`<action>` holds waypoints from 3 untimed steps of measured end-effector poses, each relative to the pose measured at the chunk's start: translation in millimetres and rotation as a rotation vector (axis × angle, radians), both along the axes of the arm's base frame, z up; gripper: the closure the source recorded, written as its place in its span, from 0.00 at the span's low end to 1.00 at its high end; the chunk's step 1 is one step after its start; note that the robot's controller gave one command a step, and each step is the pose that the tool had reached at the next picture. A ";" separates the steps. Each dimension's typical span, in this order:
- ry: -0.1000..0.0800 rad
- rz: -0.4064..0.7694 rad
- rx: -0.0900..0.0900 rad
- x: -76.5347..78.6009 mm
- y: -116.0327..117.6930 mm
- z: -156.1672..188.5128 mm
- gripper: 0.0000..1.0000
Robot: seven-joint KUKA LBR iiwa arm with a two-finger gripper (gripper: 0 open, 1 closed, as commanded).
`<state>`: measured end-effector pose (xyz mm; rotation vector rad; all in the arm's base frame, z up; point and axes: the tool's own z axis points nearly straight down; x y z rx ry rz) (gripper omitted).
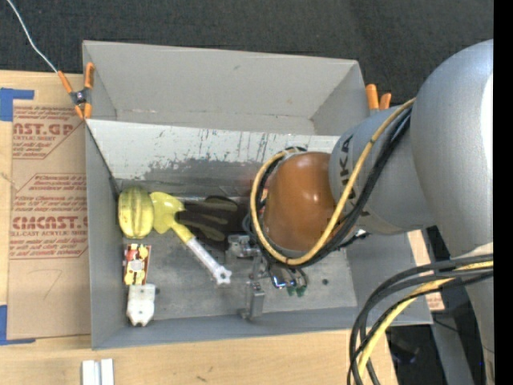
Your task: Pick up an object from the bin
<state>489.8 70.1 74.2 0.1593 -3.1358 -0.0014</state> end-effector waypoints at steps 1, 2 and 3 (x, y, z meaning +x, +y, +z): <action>0.000 -0.110 0.002 59.8 -36.8 12.7 0.00; -0.006 -0.010 0.002 71.1 -27.3 1.1 1.00; -0.006 -0.010 0.002 71.0 -27.2 1.1 1.00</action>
Offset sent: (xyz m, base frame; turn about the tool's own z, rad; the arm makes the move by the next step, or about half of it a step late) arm 0.0695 -0.0276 0.0001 0.0086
